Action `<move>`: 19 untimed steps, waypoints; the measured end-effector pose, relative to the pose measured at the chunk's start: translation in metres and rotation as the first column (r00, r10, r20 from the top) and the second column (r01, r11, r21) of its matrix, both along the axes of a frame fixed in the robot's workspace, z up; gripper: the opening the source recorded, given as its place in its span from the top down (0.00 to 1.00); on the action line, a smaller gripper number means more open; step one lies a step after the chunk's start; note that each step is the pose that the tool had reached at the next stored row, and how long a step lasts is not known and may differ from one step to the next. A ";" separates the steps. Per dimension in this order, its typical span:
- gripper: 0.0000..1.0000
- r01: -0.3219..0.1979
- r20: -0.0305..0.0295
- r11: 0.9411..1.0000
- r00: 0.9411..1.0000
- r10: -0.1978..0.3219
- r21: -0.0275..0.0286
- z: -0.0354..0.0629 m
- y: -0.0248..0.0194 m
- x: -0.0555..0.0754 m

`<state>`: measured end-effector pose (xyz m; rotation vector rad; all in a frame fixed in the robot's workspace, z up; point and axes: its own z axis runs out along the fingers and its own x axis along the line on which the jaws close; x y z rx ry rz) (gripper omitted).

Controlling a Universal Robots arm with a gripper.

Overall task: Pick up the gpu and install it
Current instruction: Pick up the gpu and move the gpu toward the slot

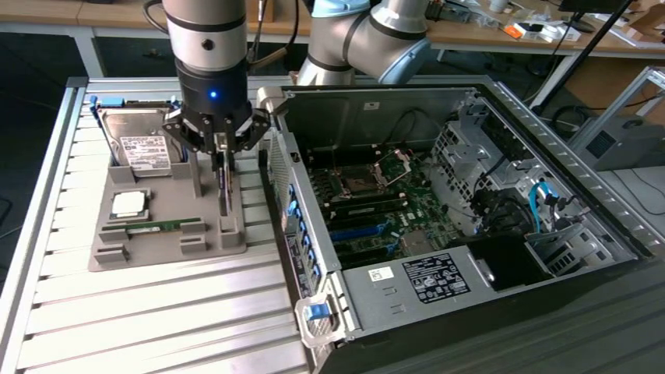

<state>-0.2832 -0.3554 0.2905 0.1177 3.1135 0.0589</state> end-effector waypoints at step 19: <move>0.73 0.000 0.000 1.000 1.000 0.000 0.000 0.0050 0.0000 0.000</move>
